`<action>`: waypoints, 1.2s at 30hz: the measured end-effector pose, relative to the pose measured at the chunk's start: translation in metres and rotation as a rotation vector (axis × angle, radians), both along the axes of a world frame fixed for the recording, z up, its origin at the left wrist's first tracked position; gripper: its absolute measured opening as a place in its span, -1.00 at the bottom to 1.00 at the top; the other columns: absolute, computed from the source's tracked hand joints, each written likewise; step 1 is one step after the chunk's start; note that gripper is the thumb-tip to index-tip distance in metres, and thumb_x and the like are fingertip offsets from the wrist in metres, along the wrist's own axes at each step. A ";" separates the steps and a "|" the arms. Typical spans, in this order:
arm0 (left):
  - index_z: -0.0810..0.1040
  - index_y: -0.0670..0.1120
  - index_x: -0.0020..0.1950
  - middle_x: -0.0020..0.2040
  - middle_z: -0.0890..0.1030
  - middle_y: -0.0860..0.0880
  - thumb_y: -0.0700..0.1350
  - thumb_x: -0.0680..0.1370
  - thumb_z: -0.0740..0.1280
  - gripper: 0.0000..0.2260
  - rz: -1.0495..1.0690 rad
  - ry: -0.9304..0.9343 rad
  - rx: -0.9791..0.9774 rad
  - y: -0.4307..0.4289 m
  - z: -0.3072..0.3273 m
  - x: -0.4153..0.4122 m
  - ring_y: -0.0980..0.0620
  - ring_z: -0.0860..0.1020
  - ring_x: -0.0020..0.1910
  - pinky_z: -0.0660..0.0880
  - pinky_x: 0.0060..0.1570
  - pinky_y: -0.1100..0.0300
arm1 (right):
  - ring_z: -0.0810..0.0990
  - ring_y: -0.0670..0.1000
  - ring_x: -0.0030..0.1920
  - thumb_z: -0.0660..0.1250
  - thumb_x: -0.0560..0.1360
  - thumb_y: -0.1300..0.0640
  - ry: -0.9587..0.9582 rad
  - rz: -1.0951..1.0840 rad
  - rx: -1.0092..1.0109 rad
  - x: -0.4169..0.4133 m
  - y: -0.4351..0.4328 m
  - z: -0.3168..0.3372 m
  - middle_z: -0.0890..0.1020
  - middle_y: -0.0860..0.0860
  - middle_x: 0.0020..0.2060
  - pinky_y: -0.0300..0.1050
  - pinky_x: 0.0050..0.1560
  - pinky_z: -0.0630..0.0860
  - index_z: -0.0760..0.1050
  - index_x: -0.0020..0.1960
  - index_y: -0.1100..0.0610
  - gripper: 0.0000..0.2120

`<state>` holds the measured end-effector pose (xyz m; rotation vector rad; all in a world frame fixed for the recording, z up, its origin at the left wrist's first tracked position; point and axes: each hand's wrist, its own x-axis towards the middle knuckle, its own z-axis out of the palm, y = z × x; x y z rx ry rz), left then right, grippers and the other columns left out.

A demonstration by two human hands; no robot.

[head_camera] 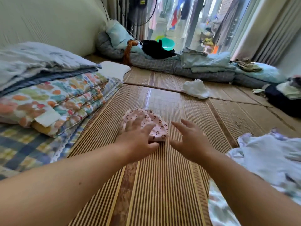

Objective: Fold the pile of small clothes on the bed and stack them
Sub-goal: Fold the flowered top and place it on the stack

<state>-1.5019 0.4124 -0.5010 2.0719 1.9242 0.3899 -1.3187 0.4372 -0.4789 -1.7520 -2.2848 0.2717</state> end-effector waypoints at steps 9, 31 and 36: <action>0.14 0.21 0.51 0.58 -0.01 0.08 0.22 0.49 0.31 -0.36 -0.412 0.084 -0.026 -0.126 0.023 0.146 -0.08 -0.05 0.55 0.05 0.49 -0.17 | 0.33 0.05 0.39 0.43 0.44 0.02 0.340 -0.318 0.052 0.152 -0.160 0.007 0.37 0.07 0.39 -0.06 0.34 0.27 0.19 0.51 0.01 -0.29; 0.60 -0.11 -0.12 -0.18 0.57 -0.20 -0.12 0.60 0.26 -0.83 -0.065 -0.793 -0.136 -0.171 0.028 0.095 -0.10 0.43 -0.24 0.40 -0.18 0.06 | 0.12 0.09 0.47 0.29 0.50 -0.08 -0.111 -0.453 0.013 0.180 -0.195 -0.023 0.29 -0.05 0.42 0.30 0.41 0.06 0.26 0.44 -0.16 -0.47; 0.61 -0.11 -0.12 -0.14 0.58 -0.24 -0.14 0.59 0.27 -0.84 -0.065 -0.796 -0.206 -0.161 0.020 0.081 -0.11 0.43 -0.20 0.39 -0.17 0.03 | 0.40 0.13 0.27 0.21 0.45 0.10 -0.099 -0.622 0.048 0.187 -0.183 -0.021 0.49 0.00 0.19 0.18 0.29 0.31 0.52 0.20 -0.12 -0.65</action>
